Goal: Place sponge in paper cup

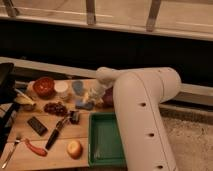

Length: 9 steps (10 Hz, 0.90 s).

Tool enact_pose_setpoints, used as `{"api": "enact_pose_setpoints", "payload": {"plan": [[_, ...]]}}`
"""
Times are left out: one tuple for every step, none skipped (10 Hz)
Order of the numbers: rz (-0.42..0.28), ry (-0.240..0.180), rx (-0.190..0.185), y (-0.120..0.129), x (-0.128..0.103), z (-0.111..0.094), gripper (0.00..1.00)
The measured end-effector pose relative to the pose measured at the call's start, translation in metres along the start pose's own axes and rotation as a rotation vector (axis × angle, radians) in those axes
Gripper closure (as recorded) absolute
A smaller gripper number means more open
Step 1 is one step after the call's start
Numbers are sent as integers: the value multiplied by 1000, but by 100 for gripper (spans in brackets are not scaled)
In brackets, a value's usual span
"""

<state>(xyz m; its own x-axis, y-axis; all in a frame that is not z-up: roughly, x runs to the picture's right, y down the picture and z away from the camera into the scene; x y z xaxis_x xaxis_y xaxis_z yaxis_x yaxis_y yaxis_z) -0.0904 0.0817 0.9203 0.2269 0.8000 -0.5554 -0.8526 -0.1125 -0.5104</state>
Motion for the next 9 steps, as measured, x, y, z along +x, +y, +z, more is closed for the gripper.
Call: {"api": "enact_pose_setpoints", "payload": {"plan": [[2, -3, 1, -2, 0, -1, 76], [5, -2, -1, -3, -1, 0, 84], [10, 3, -5, -6, -1, 4, 92], [15, 11, -11, -7, 1, 10, 98], [10, 14, -8, -6, 2, 9, 100], [8, 15, -8, -6, 2, 8, 100], [7, 15, -7, -6, 2, 8, 100], [7, 15, -6, -6, 2, 8, 100], [-3, 10, 4, -5, 2, 5, 100]]}}
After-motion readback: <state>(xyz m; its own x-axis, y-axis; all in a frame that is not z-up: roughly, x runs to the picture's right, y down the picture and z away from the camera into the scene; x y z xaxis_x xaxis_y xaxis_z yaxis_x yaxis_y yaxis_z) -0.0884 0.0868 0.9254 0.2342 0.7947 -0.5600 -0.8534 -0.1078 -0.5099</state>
